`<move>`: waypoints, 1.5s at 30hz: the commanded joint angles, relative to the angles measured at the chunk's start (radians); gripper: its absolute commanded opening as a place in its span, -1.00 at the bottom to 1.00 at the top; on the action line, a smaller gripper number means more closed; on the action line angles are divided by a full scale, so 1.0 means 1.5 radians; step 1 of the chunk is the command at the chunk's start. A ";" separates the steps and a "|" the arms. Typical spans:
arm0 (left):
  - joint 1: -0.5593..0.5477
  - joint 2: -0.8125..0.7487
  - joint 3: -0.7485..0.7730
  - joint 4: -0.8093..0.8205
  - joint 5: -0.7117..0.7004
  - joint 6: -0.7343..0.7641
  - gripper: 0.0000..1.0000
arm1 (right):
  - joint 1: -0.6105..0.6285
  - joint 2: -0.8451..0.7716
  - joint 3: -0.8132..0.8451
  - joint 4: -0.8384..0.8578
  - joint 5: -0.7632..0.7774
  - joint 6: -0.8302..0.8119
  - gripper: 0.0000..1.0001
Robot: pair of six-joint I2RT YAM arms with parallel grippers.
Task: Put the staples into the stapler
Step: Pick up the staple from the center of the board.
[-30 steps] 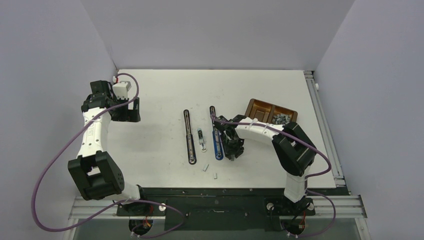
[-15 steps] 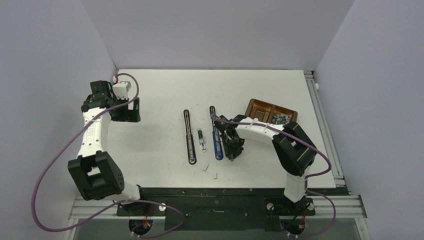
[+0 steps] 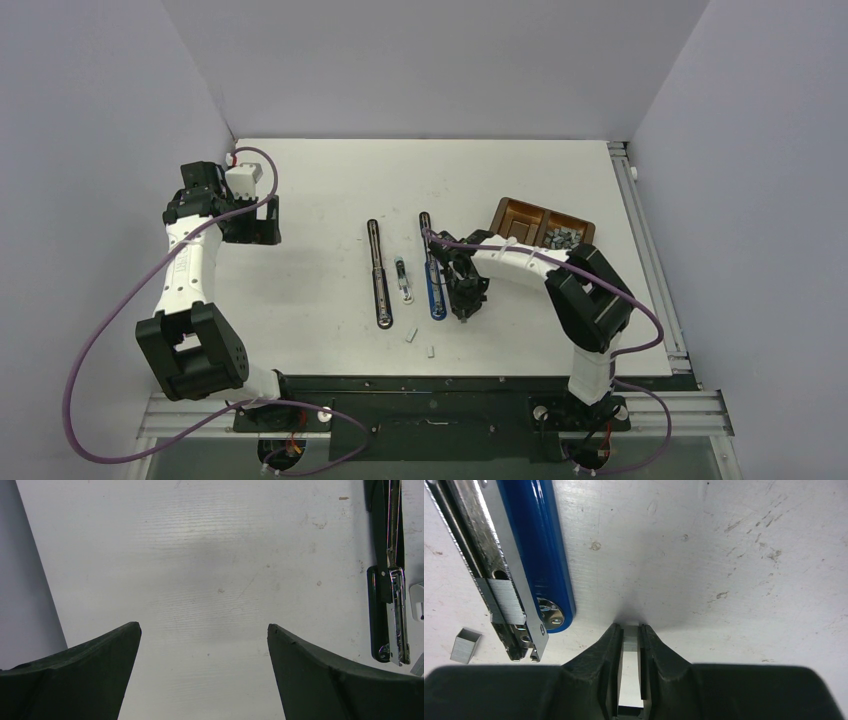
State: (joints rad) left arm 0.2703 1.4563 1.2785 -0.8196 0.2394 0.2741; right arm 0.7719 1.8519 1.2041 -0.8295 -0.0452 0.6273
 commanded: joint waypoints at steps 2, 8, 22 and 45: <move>0.005 -0.022 0.000 0.004 0.009 0.008 0.92 | -0.003 -0.024 -0.017 0.016 0.026 0.011 -0.82; 0.005 -0.019 0.000 0.004 0.007 0.008 0.92 | 0.001 -0.042 -0.020 0.023 0.028 0.017 -0.83; 0.006 -0.018 0.010 -0.002 0.011 0.007 0.92 | 0.030 -0.135 -0.002 0.043 0.078 0.037 -0.83; 0.011 -0.002 0.027 -0.007 0.016 -0.014 0.92 | 0.161 -0.107 0.059 0.311 0.195 0.028 -0.83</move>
State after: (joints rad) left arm 0.2779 1.4563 1.2785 -0.8364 0.2436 0.2687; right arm 0.9844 1.6646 1.2728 -0.5022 0.2039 0.6964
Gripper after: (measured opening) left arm 0.962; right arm 0.148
